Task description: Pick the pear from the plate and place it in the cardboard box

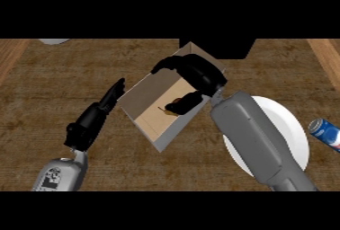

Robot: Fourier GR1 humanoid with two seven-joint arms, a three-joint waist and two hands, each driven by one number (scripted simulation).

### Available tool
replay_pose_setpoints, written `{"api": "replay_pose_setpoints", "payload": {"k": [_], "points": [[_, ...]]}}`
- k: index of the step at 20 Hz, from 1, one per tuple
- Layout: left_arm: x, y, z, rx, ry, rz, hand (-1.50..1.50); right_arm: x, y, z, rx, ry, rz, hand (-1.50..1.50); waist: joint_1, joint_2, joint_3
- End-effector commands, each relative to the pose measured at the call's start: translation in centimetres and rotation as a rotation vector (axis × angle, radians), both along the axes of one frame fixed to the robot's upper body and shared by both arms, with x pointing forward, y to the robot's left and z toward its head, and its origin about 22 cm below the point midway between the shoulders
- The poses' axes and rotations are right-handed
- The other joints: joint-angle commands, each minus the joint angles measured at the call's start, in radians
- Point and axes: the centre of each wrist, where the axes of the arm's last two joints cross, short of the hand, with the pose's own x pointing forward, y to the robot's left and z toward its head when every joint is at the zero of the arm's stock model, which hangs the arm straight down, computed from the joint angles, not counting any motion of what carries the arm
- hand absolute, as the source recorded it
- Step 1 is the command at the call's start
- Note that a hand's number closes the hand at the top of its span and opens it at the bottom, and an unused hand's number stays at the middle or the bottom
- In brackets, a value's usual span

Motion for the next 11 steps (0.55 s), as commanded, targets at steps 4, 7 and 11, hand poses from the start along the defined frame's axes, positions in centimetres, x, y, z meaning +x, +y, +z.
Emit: {"api": "replay_pose_setpoints", "payload": {"k": [4,7,11], "points": [[-1.1,-0.3,-1.1,0.011,0.001,0.005,0.0,1.7,-2.0,-0.6,0.39,0.109,-0.043,-1.5,0.005,0.004,0.001],[1.0,0.3,1.0,0.004,-0.009,-0.002,0.0,2.8,-3.5,-0.4,0.564,0.156,-0.063,-1.5,0.001,0.008,0.001],[-0.1,-1.3,0.2,0.009,0.003,-0.009,0.0,4.7,-8.8,-0.3,0.704,0.222,-0.094,-1.5,0.004,0.007,0.001]]}}
